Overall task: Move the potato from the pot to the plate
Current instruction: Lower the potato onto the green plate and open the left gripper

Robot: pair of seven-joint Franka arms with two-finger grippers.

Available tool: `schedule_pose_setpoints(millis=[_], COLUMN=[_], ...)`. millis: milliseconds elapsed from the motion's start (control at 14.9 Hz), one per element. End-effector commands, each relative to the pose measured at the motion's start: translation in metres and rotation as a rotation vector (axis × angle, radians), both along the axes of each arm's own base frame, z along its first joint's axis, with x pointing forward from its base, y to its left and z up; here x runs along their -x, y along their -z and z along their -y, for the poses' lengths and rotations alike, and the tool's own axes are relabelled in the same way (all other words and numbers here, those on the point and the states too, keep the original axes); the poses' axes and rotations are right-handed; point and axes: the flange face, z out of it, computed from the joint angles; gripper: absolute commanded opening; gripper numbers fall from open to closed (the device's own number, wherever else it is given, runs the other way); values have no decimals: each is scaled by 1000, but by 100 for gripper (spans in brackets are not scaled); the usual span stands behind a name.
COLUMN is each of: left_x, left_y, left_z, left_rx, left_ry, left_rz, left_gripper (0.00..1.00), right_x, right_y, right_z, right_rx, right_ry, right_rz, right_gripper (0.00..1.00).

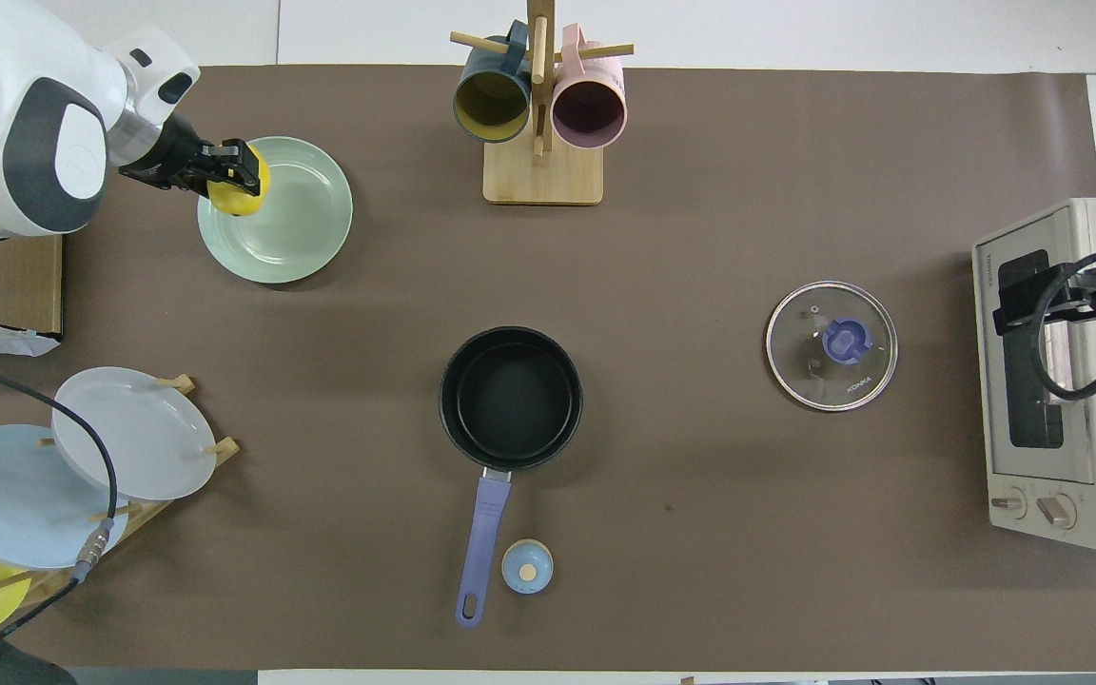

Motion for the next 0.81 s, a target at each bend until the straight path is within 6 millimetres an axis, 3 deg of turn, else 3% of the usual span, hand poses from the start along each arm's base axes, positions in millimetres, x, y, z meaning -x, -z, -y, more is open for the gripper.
schedule_pose_setpoints(millis=[0, 404, 471, 538, 606, 740], left_x=[0, 15, 15, 15, 14, 10], left_y=[3, 20, 20, 19, 16, 0], left_z=[4, 5, 3, 5, 6, 6], left_rx=[-27, -42, -45, -46, -48, -48], left_ry=[26, 36, 36, 40, 41, 41], left_rz=[17, 28, 26, 27, 28, 37], left_gripper=[0, 0, 13, 83, 100, 100], right_x=[6, 6, 6, 6, 6, 6], right_y=[0, 0, 0, 0, 0, 0], right_z=[2, 3, 3, 4, 5, 4], right_rx=[-14, -14, -14, -14, -14, -14], right_ry=[17, 19, 19, 20, 22, 20], right_rz=[8, 8, 8, 8, 8, 8], right_gripper=[100, 100, 100, 100, 100, 100])
